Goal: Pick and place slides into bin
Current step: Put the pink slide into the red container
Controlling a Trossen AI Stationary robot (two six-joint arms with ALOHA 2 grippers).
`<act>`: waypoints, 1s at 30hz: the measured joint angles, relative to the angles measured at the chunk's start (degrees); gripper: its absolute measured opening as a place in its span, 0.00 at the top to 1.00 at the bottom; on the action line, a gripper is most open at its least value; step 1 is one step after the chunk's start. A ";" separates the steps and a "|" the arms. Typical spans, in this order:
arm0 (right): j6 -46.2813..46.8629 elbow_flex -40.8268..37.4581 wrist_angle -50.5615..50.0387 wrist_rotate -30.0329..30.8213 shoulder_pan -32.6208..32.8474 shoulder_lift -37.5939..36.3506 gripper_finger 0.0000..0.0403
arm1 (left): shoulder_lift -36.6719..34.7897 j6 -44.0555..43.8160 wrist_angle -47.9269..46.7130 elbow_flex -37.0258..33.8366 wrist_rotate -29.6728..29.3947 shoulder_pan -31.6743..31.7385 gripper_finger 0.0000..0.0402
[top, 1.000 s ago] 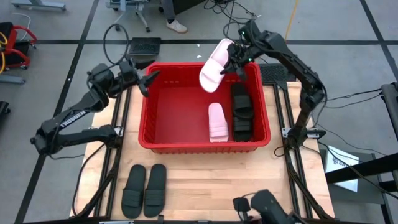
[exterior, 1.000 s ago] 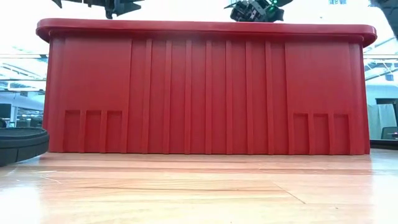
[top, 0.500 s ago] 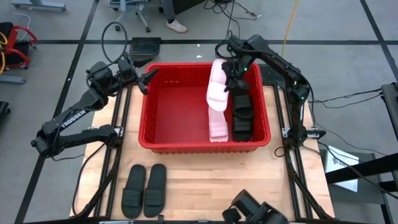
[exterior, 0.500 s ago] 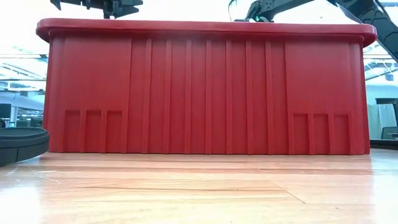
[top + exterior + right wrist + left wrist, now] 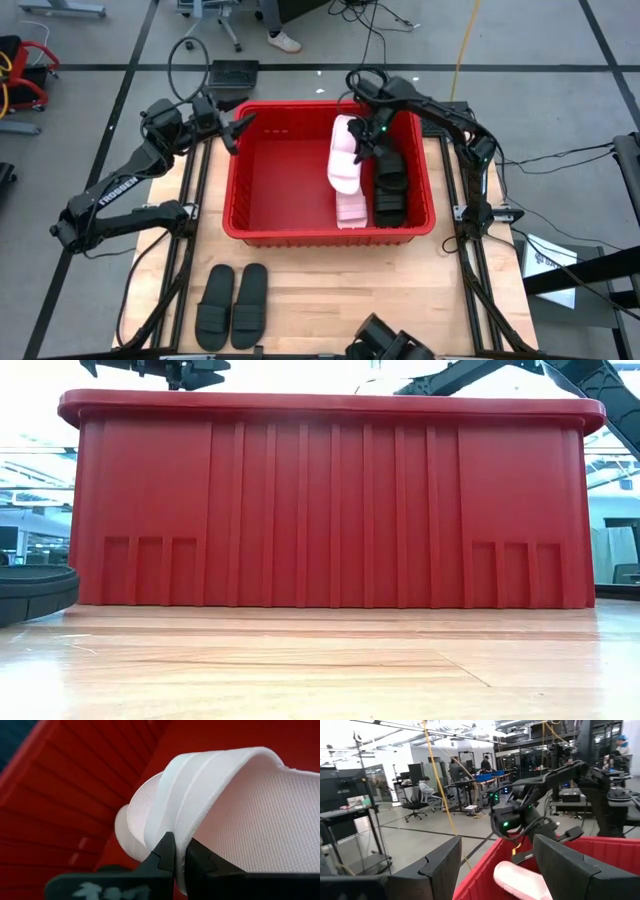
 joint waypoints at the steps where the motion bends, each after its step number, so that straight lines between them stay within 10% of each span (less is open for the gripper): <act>1: 0.63 -0.88 0.95 -0.04 -0.08 0.00 0.99 | 0.00 -0.22 0.00 0.00 0.25 0.00 0.37; 30: 2.48 -15.10 12.36 2.94 -2.13 -0.11 1.00 | 0.00 -4.06 0.24 0.00 1.87 -0.13 0.37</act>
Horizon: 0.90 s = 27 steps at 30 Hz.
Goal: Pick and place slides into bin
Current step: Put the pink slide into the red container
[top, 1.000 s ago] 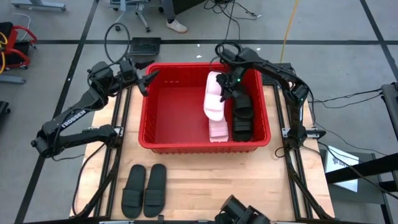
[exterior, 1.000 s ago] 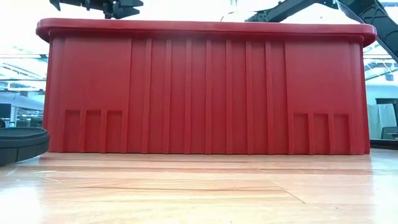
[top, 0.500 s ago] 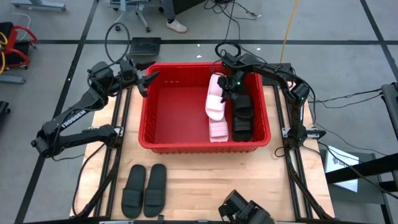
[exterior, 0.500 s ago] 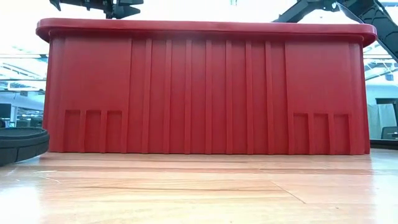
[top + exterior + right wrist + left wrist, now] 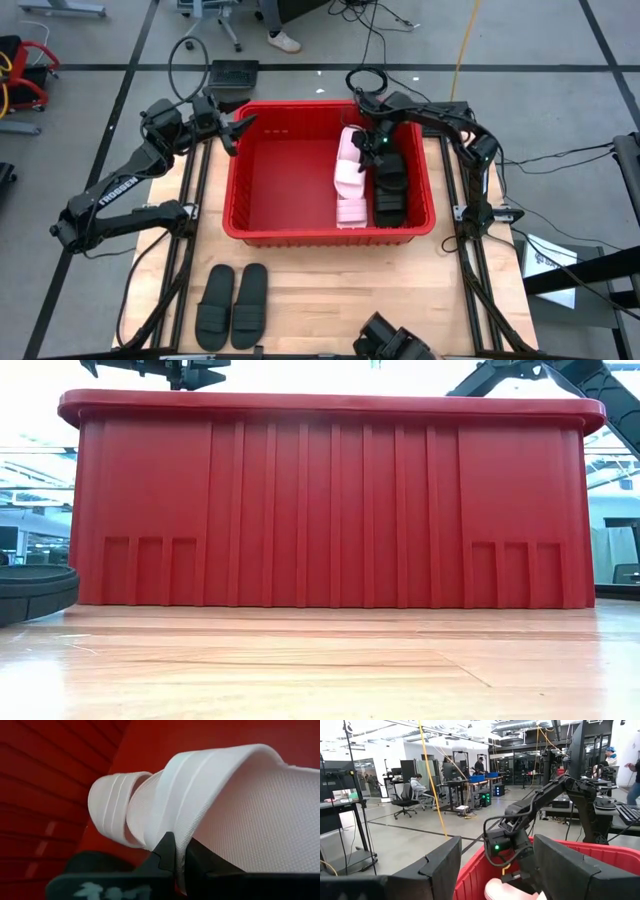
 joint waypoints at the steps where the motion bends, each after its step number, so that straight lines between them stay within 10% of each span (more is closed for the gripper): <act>1: 0.01 -0.64 0.30 0.03 0.17 0.01 1.00 | 0.00 0.00 0.00 0.00 0.00 0.00 0.37; 27: -3.68 -4.62 8.20 8.61 2.74 -0.13 0.99 | 0.00 0.00 -0.13 0.00 0.00 0.00 0.37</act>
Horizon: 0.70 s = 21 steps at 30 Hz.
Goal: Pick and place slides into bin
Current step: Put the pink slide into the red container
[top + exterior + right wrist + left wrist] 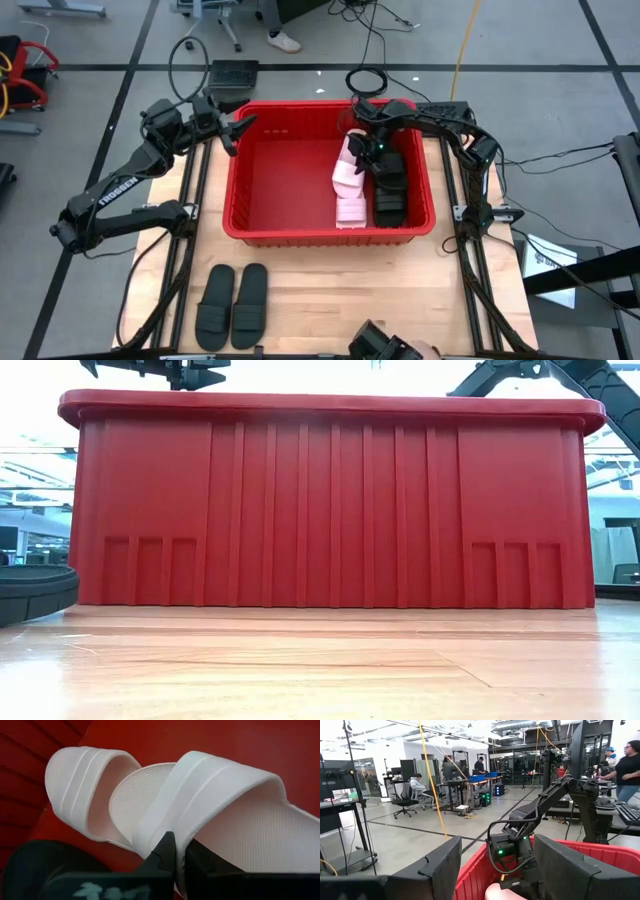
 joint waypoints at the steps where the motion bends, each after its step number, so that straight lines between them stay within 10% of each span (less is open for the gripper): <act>1: -0.34 0.03 -0.19 0.51 0.10 0.00 0.99 | 0.00 -0.02 0.00 0.00 0.00 -0.02 0.37; 21: 10.41 -0.12 5.59 6.52 0.29 0.13 0.76 | 0.00 0.00 -1.26 0.00 -0.02 0.00 0.37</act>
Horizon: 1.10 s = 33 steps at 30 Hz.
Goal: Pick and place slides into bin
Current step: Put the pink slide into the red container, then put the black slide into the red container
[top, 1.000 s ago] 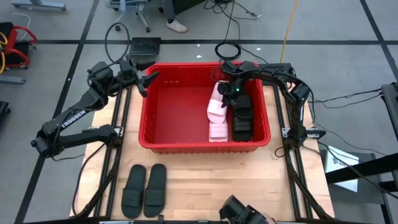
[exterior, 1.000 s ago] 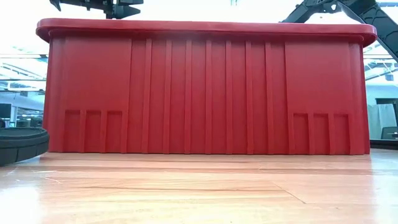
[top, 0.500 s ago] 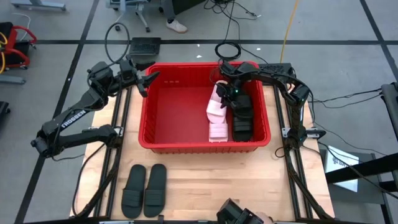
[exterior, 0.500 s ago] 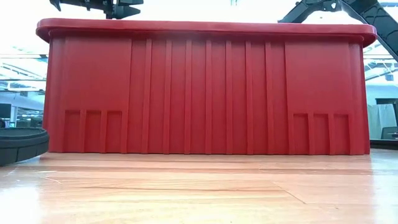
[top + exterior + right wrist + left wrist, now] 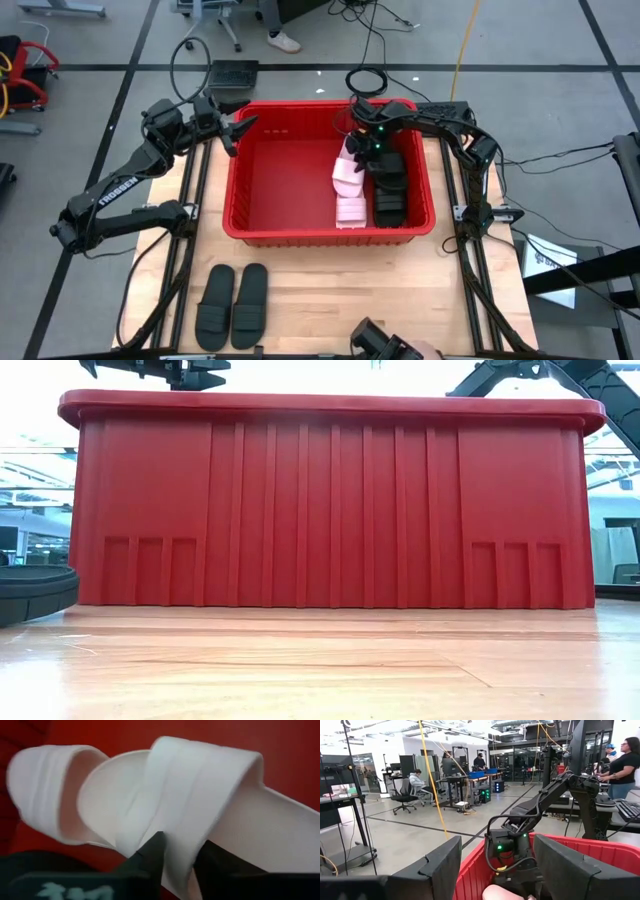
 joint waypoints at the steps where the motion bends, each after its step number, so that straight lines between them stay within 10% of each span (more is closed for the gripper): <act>1: 0.69 0.00 0.02 1.15 0.04 0.00 0.73 | 0.00 -0.02 0.00 0.00 0.00 0.00 0.37; 15: 4.05 0.00 1.31 3.31 -0.05 -0.55 0.46 | 0.00 0.11 -0.05 0.00 0.00 -0.02 0.37; 33: 9.76 -0.11 10.41 14.37 -0.09 -7.06 0.45 | -0.02 0.02 -0.03 0.00 0.22 0.00 0.37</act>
